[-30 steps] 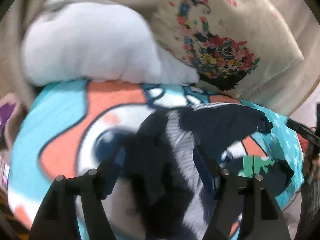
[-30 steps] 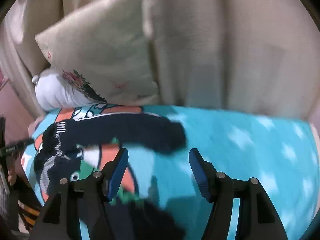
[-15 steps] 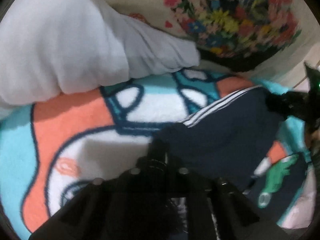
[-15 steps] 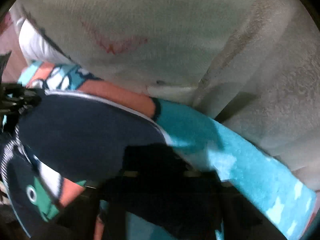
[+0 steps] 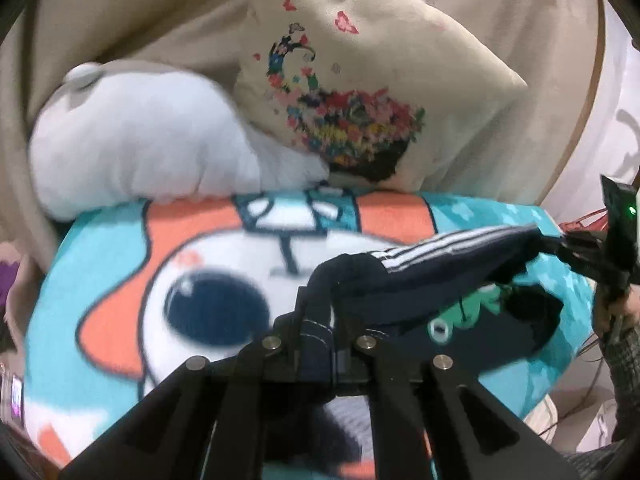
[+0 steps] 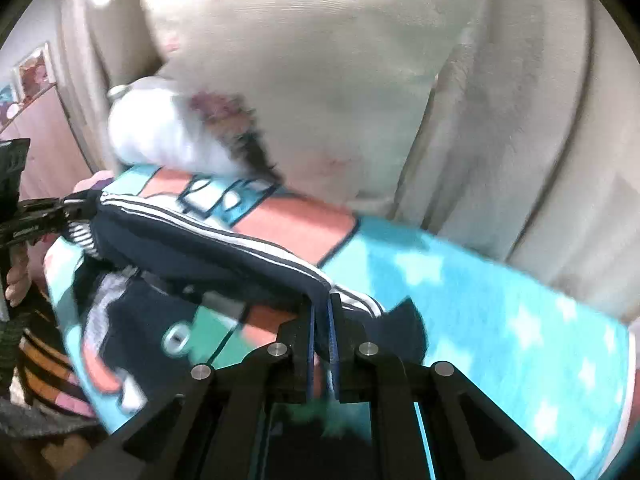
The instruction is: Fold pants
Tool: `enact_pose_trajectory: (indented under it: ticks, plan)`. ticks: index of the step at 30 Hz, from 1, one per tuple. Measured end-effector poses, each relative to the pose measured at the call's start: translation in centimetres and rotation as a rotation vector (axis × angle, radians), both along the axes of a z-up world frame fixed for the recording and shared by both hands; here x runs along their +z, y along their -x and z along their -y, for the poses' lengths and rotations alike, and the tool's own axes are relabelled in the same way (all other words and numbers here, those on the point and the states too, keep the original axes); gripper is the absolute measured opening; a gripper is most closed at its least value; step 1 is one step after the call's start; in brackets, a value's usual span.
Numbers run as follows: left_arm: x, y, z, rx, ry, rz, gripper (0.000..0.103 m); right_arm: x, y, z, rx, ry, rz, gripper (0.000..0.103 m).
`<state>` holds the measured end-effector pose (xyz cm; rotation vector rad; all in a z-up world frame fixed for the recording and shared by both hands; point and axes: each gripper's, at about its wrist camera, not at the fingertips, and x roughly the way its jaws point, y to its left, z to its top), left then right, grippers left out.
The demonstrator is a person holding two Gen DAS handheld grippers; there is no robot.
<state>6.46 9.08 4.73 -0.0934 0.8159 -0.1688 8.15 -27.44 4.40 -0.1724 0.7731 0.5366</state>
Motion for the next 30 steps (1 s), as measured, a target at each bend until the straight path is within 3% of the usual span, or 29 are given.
enact_pose_trajectory:
  ticks: [6,11,14,15,16,18,20,22,23,24,25,26,30]
  plan:
    - [-5.2,5.6,0.9,0.075,-0.056,-0.041,0.01,-5.0,7.3,2.0,-0.041,0.004,-0.042,0.007]
    - [-7.1,7.2,0.6,0.106,-0.065,-0.065,0.015,-7.6,8.6,6.1,-0.184,-0.044,-0.11,0.007]
    - [-6.6,8.3,0.1,0.106,-0.063,-0.052,0.036,-6.7,8.4,8.7,-0.256,-0.137,-0.118,0.011]
    - [-6.5,8.7,-0.3,0.105,-0.051,-0.044,0.045,-5.9,8.4,9.1,-0.272,-0.165,-0.093,0.021]
    - [-6.5,9.1,-0.5,0.113,-0.048,-0.042,0.05,-5.4,8.5,9.2,-0.272,-0.192,-0.072,0.043]
    - [-6.2,10.1,-1.4,0.155,-0.05,-0.027,0.054,-4.4,7.8,8.5,-0.253,-0.27,-0.045,0.072]
    - [-5.6,11.0,-2.4,0.191,-0.012,-0.019,0.054,-4.2,6.4,7.1,-0.235,-0.309,-0.064,0.073]
    - [-5.0,11.8,-3.5,0.225,0.045,-0.007,0.054,-4.9,4.4,5.1,-0.248,-0.277,-0.086,0.073]
    - [-4.5,12.2,-4.2,0.25,0.069,0.004,0.054,-5.4,3.3,4.3,-0.258,-0.25,-0.097,0.073]
    - [-4.1,12.3,-4.6,0.269,0.078,0.014,0.054,-6.1,2.3,3.5,-0.262,-0.229,-0.115,0.065]
    - [-3.7,12.3,-5.0,0.289,0.087,0.025,0.054,-6.8,1.7,3.1,-0.254,-0.224,-0.146,0.023]
    - [-3.3,12.3,-5.1,0.3,0.095,0.033,0.054,-7.4,0.9,2.6,-0.247,-0.235,-0.187,0.005]
    - [-2.3,11.0,-5.9,0.316,0.16,0.063,0.055,-5.4,2.9,3.7,-0.247,-0.262,-0.09,0.005]
